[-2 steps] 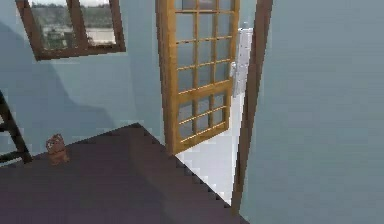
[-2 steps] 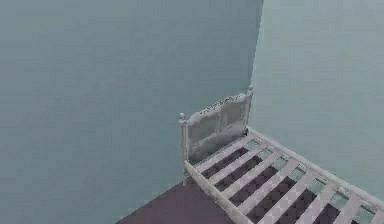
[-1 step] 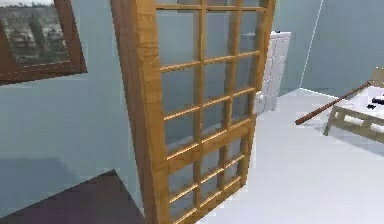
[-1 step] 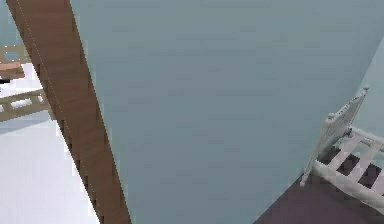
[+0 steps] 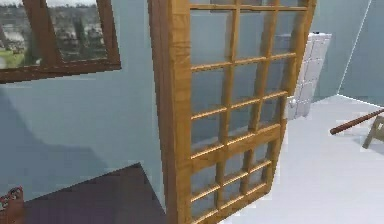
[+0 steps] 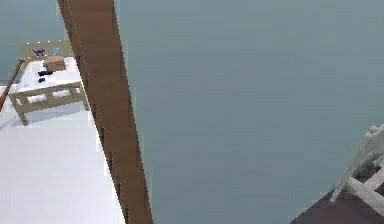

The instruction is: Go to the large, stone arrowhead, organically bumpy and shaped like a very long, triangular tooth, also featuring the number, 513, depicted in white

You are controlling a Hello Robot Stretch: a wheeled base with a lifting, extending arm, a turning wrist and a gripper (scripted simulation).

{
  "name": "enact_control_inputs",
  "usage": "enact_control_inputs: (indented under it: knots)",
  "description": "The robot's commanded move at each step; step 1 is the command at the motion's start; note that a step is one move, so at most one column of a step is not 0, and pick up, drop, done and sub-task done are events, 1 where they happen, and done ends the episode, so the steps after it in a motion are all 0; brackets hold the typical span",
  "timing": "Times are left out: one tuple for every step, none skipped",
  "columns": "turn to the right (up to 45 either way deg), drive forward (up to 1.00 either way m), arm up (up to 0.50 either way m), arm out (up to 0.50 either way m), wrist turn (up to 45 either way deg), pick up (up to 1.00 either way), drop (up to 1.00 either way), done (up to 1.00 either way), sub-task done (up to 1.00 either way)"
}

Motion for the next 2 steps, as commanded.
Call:
enact_control_inputs:
  knots:
    - [0.0,0.2,0.0,0.0,0.0,0.0,0.0,0.0,0.0]
    - [45.0,0.0,0.0,0.0,0.0,0.0,0.0,0.0,0.0]
